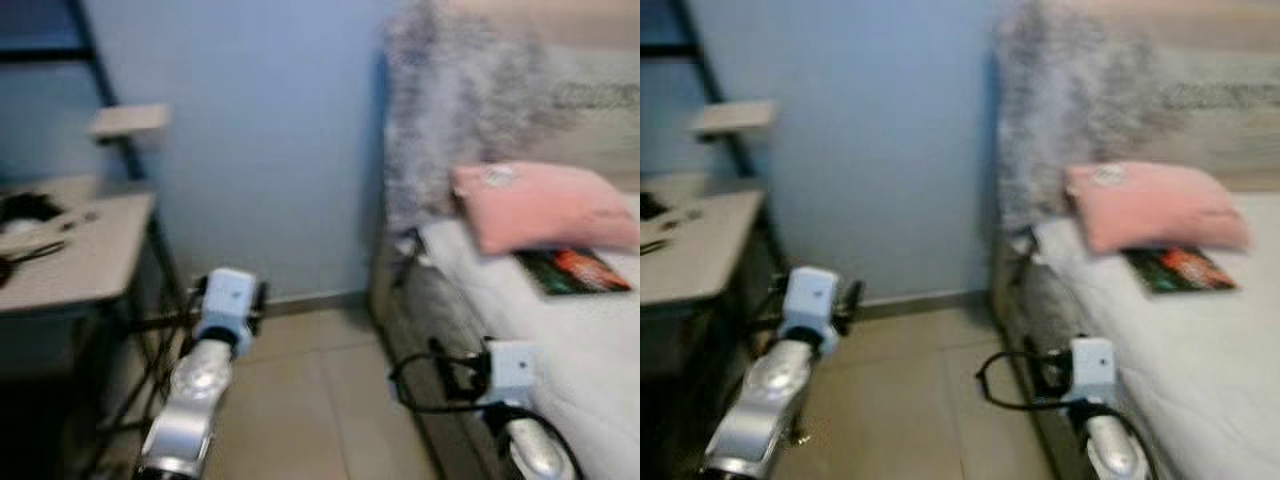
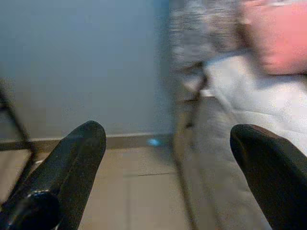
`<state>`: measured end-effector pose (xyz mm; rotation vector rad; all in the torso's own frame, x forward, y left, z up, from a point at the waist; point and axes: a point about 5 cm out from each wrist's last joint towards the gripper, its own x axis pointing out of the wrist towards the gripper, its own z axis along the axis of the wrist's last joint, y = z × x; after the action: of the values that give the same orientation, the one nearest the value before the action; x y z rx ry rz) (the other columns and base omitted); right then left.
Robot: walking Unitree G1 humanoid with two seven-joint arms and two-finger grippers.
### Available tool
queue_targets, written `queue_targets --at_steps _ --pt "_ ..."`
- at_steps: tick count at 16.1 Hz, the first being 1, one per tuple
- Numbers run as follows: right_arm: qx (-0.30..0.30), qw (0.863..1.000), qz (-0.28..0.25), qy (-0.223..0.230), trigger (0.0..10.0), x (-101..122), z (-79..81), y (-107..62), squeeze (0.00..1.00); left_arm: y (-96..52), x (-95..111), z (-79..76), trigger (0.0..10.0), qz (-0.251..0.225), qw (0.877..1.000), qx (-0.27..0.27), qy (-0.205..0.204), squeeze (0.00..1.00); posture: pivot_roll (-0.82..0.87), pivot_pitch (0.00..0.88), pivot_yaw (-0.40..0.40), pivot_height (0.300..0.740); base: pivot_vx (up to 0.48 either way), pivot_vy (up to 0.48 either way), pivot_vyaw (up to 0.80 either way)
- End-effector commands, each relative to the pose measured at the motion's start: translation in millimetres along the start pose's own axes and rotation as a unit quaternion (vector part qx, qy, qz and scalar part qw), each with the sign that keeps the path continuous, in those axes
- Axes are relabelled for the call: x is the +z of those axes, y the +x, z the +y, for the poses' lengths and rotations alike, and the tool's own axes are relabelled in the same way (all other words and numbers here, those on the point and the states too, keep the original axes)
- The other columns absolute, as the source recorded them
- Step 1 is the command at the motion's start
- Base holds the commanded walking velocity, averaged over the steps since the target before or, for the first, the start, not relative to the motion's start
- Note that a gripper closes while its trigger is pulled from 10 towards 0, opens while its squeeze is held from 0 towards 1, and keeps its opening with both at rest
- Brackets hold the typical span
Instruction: Clean up the room
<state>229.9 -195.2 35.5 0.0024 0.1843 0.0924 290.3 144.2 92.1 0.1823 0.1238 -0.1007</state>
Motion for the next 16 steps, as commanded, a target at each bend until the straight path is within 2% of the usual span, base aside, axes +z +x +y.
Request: queue_targets --at_steps 1,2,5,9,11,16 --pt "-0.004 1.000 -0.001 0.003 10.0 2.1 -3.4 0.9 0.00 1.9 3.8 -6.4 10.0 -0.009 1.000 -0.011 -0.007 0.00 0.10 0.000 0.017 0.740 0.000 0.000 0.48" --pt "-0.001 1.000 -0.003 0.001 10.0 3.5 -2.5 2.2 0.00 2.1 5.4 -6.5 10.0 -0.014 0.999 -0.014 -0.033 0.00 0.11 0.000 0.012 0.740 0.000 0.000 0.48" --pt "0.007 1.000 0.005 -0.007 10.0 3.9 -0.4 5.9 0.00 1.5 4.6 -7.0 10.0 -0.011 0.999 -0.010 -0.037 0.00 0.11 0.000 0.009 0.740 0.480 0.000 0.16" --pt "-0.020 1.000 0.007 0.005 10.0 1.2 -4.8 3.8 0.00 0.0 1.6 -5.9 10.0 -0.008 0.999 -0.013 -0.039 0.00 0.11 0.000 0.010 0.740 0.480 0.000 0.00" --pt "0.004 1.000 0.014 -0.011 10.0 -1.1 2.7 2.3 0.00 0.5 1.1 -3.4 10.0 -0.006 0.999 -0.006 -0.033 0.00 0.10 0.000 0.008 0.740 0.480 0.000 0.00" --pt "0.000 1.000 0.013 -0.011 10.0 -0.2 -0.2 1.0 0.00 0.2 2.0 -2.3 10.0 -0.008 0.999 0.001 -0.038 0.00 0.10 0.000 0.002 0.740 0.480 0.000 0.00"
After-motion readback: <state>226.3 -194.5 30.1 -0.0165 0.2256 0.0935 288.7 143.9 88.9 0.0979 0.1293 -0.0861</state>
